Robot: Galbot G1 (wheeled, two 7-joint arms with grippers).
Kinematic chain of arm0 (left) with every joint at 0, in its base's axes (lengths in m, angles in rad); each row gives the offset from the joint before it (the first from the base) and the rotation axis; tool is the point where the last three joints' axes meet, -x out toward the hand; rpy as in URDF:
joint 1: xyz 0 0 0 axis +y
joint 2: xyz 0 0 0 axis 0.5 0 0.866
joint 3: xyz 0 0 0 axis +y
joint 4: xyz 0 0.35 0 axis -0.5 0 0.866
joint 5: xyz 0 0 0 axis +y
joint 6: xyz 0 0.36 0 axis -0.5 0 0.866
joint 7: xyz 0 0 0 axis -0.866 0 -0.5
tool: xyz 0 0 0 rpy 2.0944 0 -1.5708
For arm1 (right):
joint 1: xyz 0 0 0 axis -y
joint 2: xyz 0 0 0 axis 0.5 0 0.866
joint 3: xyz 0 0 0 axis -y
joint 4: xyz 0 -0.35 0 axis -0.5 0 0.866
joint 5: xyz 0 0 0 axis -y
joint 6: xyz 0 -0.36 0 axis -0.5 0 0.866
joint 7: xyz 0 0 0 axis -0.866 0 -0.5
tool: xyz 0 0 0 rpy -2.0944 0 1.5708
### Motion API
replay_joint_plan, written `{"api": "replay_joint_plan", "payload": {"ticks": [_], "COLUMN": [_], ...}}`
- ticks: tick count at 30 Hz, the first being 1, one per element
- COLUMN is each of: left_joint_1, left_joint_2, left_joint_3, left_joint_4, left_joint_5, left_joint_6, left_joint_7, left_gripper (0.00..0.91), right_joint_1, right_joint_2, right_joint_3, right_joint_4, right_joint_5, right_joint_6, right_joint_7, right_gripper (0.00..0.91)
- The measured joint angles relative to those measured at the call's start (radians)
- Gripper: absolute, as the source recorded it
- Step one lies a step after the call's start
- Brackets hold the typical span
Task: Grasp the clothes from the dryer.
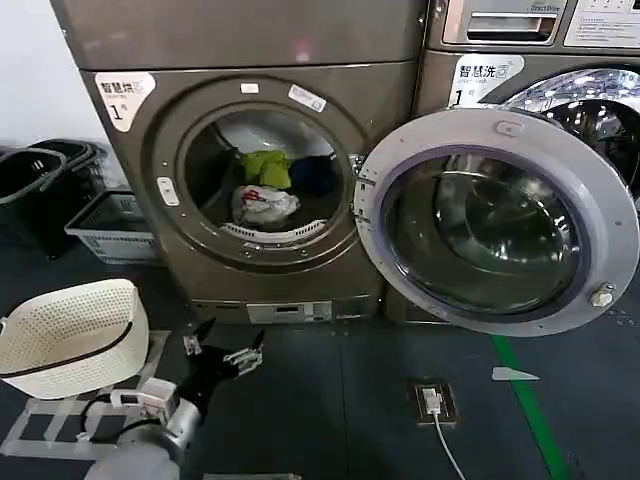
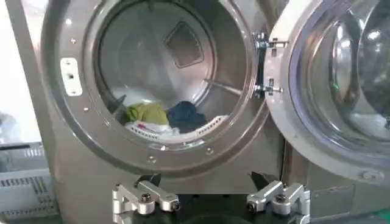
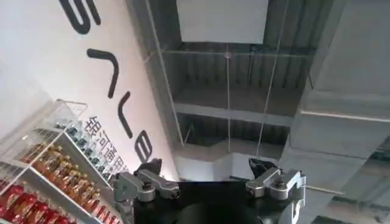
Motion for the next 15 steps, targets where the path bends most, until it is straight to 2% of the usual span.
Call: {"api": "replay_joint_plan", "payload": {"ticks": [15], "left_joint_1": [-0.011], "left_joint_2": [0.000], "left_joint_3": [0.008], "left_joint_4": [-0.008], "left_joint_5": [0.000], "left_joint_6": [-0.002], "left_joint_7": [0.008], "left_gripper": [0.907], "right_joint_1": [-0.015], "right_joint_2": [0.005], "right_joint_3": [0.022], "right_joint_4": [-0.005], "right_joint_5": [0.015], "right_joint_6": [0.010], "right_joint_7": [-0.011], "right_gripper": [0.907]}}
